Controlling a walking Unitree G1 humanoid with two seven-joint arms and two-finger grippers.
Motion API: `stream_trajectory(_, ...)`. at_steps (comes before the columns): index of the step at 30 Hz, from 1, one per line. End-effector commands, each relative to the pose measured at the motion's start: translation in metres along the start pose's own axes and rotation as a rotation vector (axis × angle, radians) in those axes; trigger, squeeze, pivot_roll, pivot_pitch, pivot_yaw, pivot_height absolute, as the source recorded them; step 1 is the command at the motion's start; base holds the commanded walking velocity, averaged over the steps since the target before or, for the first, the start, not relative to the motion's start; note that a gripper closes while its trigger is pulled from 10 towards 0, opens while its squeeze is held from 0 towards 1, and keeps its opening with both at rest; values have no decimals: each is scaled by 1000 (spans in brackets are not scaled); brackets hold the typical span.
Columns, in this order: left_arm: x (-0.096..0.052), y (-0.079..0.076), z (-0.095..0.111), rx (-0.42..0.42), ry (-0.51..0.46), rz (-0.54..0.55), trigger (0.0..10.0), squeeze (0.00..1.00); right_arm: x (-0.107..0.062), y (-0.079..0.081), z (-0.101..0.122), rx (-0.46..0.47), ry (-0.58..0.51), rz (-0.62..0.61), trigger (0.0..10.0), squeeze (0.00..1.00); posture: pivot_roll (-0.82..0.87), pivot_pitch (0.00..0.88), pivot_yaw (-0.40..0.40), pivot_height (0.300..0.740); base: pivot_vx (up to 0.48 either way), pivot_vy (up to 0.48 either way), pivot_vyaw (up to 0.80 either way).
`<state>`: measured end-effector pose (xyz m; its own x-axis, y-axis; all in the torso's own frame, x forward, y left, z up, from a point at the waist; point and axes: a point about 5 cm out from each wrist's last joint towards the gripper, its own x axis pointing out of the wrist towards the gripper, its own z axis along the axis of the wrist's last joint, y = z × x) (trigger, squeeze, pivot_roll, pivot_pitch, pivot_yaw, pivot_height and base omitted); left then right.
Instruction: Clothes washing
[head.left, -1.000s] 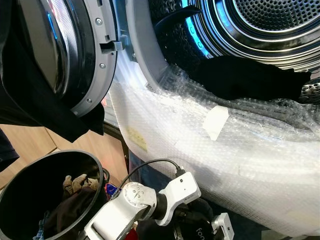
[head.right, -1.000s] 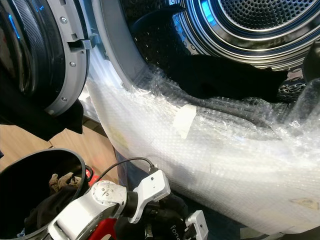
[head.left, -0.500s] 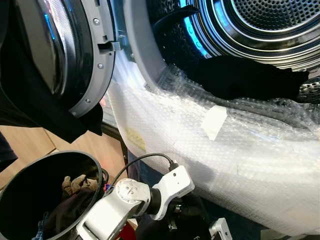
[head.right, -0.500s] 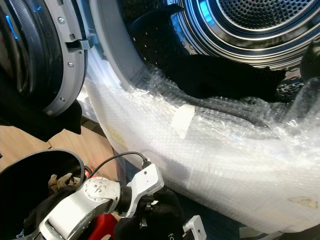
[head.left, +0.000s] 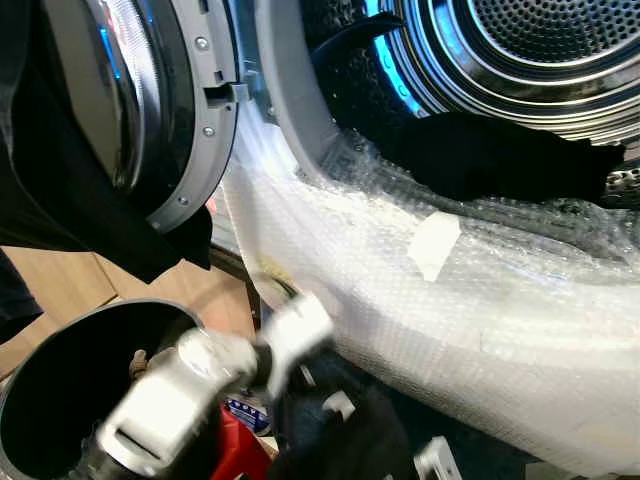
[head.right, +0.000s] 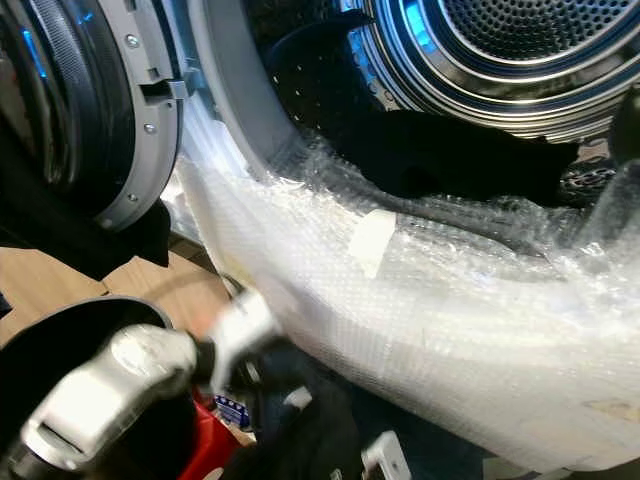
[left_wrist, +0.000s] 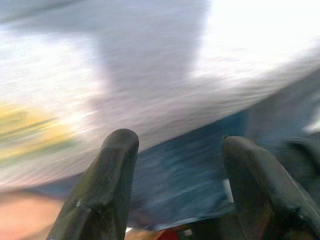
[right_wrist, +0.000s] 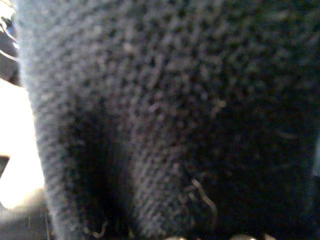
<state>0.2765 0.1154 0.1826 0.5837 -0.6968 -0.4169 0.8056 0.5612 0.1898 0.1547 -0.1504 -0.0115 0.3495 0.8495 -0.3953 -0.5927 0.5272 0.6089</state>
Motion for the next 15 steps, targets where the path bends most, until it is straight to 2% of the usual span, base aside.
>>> stream_trajectory(1, -1, -9, 0, -39, -18, -59, 10000, 1000, 3, 3, 6, -20, -18, 26, 0, 0, -17, 20, 31, 740, 0, 0, 0)
stream_trajectory(3, 1, -17, 7, -50, -88, -122, 10000, 1000, 3, 3, 6, -17, -21, 27, 0, 0, -19, 20, 34, 740, 0, 0, 0)
stream_trajectory(6, 1, -19, 12, -95, -136, -150, 10000, 1000, 4, 4, 6, -25, -10, 34, 0, 0, -27, 19, 38, 740, 0, 0, 0)
stream_trajectory(7, -1, -14, 9, -82, -118, -134, 10000, 1000, 5, 4, 6, -33, -11, 36, 0, 0, -27, 18, 38, 740, 0, 0, 0)
stream_trajectory(9, -4, 3, -4, -49, -22, -9, 10000, 1000, 3, 6, 9, -46, -16, 39, 0, 0, -33, 19, 43, 740, 0, 0, 0)
stream_trajectory(11, -6, 14, -13, -25, 35, 77, 10000, 1000, 2, 7, 9, -53, -15, 40, 0, 0, -33, 19, 43, 740, 0, 0, 0)
stream_trajectory(12, -8, 20, -21, -46, 61, 127, 10000, 1000, 1, 8, 9, -60, -10, 46, 0, 0, -27, 20, 42, 740, 0, 0, 0)
stream_trajectory(13, -8, 20, -21, -46, 61, 127, 10000, 1000, 1, 8, 9, -60, -10, 46, 0, 0, -27, 20, 42, 740, 0, 0, 0)
stream_trajectory(14, -8, 28, -32, -81, 83, 197, 10000, 149, 1, 9, 8, -65, 1, 50, 0, 0, -29, 20, 42, 740, 0, 0, 0)
stream_trajectory(15, -9, 30, -37, -102, 93, 227, 10000, 149, 0, 9, 7, -67, 6, 50, 0, 0, -29, 20, 42, 740, 0, 0, 0)
